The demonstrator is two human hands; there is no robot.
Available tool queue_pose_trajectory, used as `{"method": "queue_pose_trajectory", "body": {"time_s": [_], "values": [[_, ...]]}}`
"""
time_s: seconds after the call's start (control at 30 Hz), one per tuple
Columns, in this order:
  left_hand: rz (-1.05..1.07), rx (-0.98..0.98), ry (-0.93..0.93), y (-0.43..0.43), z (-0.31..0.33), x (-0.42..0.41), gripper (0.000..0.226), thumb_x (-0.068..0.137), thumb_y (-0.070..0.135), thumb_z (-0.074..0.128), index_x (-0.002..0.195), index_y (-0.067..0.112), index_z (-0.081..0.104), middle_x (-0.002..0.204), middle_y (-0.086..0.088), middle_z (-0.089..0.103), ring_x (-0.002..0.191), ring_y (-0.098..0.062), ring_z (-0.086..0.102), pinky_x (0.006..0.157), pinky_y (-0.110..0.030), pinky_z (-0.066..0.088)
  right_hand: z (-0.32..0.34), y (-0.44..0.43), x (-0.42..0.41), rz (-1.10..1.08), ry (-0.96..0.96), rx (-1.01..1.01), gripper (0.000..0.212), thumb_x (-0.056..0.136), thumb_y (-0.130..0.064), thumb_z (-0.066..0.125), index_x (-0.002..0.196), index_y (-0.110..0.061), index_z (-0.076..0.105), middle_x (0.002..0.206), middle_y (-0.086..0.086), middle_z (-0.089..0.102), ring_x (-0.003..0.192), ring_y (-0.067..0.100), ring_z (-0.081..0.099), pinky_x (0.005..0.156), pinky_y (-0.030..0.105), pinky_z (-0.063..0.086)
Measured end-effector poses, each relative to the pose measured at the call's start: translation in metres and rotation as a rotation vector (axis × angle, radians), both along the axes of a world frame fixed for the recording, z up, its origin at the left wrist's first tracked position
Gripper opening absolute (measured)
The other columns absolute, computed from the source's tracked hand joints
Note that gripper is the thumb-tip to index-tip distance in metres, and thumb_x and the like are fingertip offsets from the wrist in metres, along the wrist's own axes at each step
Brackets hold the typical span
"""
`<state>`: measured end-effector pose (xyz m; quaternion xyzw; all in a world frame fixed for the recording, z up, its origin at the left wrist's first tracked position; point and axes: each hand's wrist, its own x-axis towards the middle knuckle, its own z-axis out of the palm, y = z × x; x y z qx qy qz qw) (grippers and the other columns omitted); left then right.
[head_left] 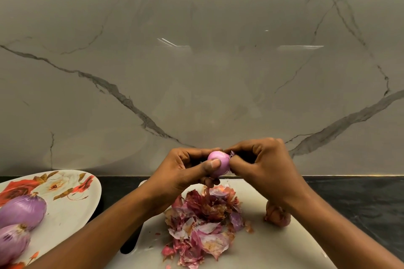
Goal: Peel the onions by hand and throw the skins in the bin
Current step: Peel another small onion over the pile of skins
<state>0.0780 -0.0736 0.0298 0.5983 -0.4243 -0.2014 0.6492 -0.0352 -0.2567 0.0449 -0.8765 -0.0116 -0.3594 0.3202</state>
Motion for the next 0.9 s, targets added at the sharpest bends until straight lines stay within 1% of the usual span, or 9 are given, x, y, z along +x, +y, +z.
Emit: {"method": "queue_pose_trajectory", "body": {"time_s": [0.2, 0.33, 0.37, 0.43, 0.5, 0.57, 0.7, 0.83, 0.9], "values": [[-0.098, -0.076, 0.166, 0.001, 0.002, 0.006, 0.036, 0.097, 0.025, 0.069, 0.131, 0.013, 0.073, 0.130, -0.025, 0.068, 0.099, -0.031, 0.066, 0.087, -0.032, 0.061, 0.004, -0.003, 0.001, -0.003, -0.028, 0.204, 0.017, 0.092, -0.008, 0.071, 0.091, -0.020, 0.083, 0.073, -0.004, 0.078, 0.068, 0.013, 0.077, 0.066, 0.038, 0.067], [-0.102, -0.107, 0.253, 0.001, 0.003, 0.009, 0.036, 0.098, 0.024, 0.067, 0.131, 0.010, 0.072, 0.132, -0.027, 0.066, 0.102, -0.031, 0.067, 0.086, -0.030, 0.063, 0.002, -0.003, 0.003, 0.012, 0.065, 0.202, 0.027, 0.092, -0.011, 0.072, 0.090, -0.037, 0.079, 0.078, -0.006, 0.080, 0.074, 0.013, 0.078, 0.070, 0.040, 0.067], [-0.086, -0.104, 0.256, 0.001, 0.003, 0.009, 0.034, 0.100, 0.025, 0.067, 0.130, 0.010, 0.072, 0.132, -0.027, 0.066, 0.103, -0.031, 0.067, 0.086, -0.031, 0.063, 0.001, -0.002, 0.003, 0.025, 0.095, 0.180, 0.025, 0.091, -0.015, 0.074, 0.092, -0.040, 0.079, 0.082, -0.009, 0.080, 0.078, 0.012, 0.077, 0.071, 0.038, 0.067], [-0.038, -0.084, 0.251, -0.001, 0.002, 0.009, 0.034, 0.102, 0.028, 0.061, 0.128, 0.009, 0.073, 0.129, -0.028, 0.067, 0.102, -0.030, 0.065, 0.086, -0.031, 0.062, 0.001, 0.000, 0.002, 0.041, 0.140, 0.154, 0.022, 0.089, -0.027, 0.079, 0.110, -0.035, 0.081, 0.096, -0.013, 0.080, 0.087, 0.003, 0.075, 0.074, 0.029, 0.066], [-0.013, -0.048, 0.219, -0.002, 0.002, 0.009, 0.036, 0.104, 0.032, 0.056, 0.126, 0.010, 0.074, 0.127, -0.029, 0.068, 0.101, -0.031, 0.065, 0.089, -0.035, 0.061, 0.001, 0.002, 0.002, 0.050, 0.151, 0.142, 0.042, 0.084, -0.039, 0.084, 0.125, -0.032, 0.076, 0.108, -0.015, 0.078, 0.093, -0.006, 0.072, 0.073, 0.018, 0.062], [-0.011, -0.025, 0.173, -0.003, 0.001, 0.007, 0.037, 0.105, 0.033, 0.054, 0.127, 0.010, 0.073, 0.124, -0.028, 0.069, 0.101, -0.031, 0.066, 0.090, -0.037, 0.060, 0.003, 0.003, 0.001, 0.104, 0.133, 0.152, 0.049, 0.081, -0.041, 0.087, 0.127, -0.031, 0.075, 0.105, -0.017, 0.078, 0.093, -0.006, 0.073, 0.073, 0.014, 0.059], [0.012, 0.018, 0.102, -0.005, -0.002, 0.006, 0.037, 0.106, 0.034, 0.052, 0.130, 0.012, 0.071, 0.118, -0.019, 0.074, 0.101, -0.028, 0.071, 0.089, -0.039, 0.061, 0.003, 0.007, -0.001, 0.122, 0.131, 0.125, 0.046, 0.079, -0.037, 0.088, 0.123, -0.035, 0.075, 0.097, -0.023, 0.078, 0.091, -0.004, 0.074, 0.080, 0.016, 0.061], [0.036, 0.040, 0.035, -0.004, 0.001, 0.005, 0.035, 0.103, 0.036, 0.057, 0.125, 0.015, 0.074, 0.113, -0.015, 0.076, 0.093, -0.025, 0.072, 0.083, -0.035, 0.062, 0.002, 0.008, -0.001, 0.144, 0.152, 0.116, 0.044, 0.086, -0.016, 0.085, 0.126, -0.032, 0.075, 0.099, -0.020, 0.080, 0.091, -0.004, 0.075, 0.084, 0.019, 0.062], [0.064, 0.032, 0.003, -0.003, 0.001, 0.006, 0.035, 0.098, 0.036, 0.064, 0.123, 0.015, 0.074, 0.110, -0.015, 0.077, 0.088, -0.027, 0.071, 0.080, -0.034, 0.063, 0.004, 0.008, -0.002, 0.146, 0.134, 0.125, 0.043, 0.088, -0.012, 0.081, 0.123, -0.035, 0.075, 0.099, -0.020, 0.080, 0.092, -0.003, 0.075, 0.083, 0.019, 0.062]]}}
